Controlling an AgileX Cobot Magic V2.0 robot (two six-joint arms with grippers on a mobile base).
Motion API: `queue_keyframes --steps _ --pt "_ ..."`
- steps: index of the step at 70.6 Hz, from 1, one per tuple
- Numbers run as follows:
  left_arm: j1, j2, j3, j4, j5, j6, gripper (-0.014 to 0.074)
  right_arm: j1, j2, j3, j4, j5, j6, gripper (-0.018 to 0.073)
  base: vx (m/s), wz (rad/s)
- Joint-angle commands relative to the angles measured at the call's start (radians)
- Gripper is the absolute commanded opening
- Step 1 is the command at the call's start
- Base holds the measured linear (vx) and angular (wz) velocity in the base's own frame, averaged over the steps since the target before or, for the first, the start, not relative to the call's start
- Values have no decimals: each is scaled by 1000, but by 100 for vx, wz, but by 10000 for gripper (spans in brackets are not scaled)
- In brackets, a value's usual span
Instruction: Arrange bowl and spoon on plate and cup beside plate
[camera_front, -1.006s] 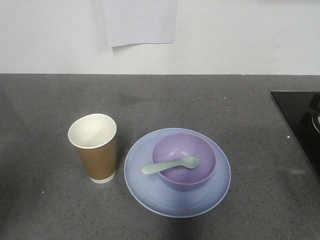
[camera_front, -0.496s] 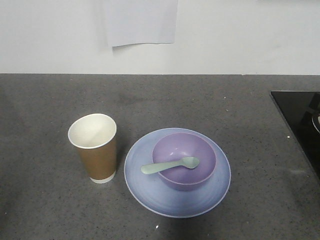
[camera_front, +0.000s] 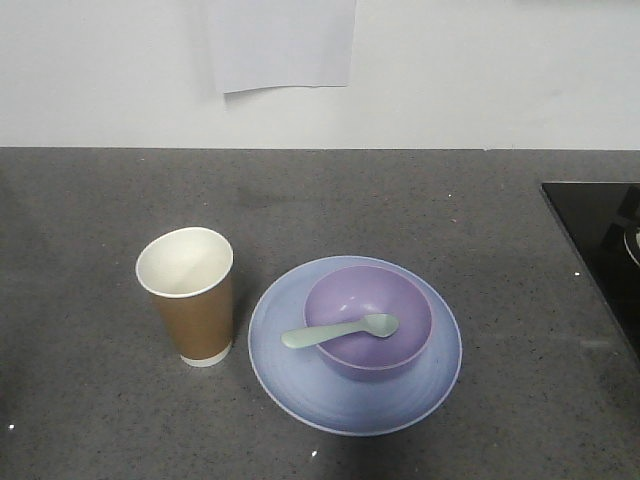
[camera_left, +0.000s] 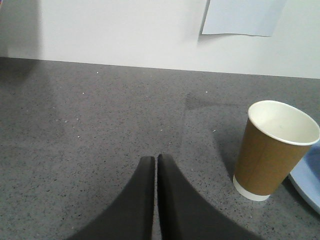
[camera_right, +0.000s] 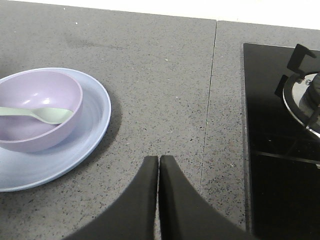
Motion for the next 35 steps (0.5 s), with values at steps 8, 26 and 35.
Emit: queue_keyframes --steps 8,26,35 --pt "-5 12 -23 5 -76 -9 -7 -2 7 -25 -18 -66 0 -10 0 0" --pt "-5 12 -23 5 -76 -9 -7 -2 7 -25 -18 -65 0 -11 0 0" --pt "-5 12 -23 5 -76 -9 -7 -2 7 -25 -18 -65 -1 -11 0 0"
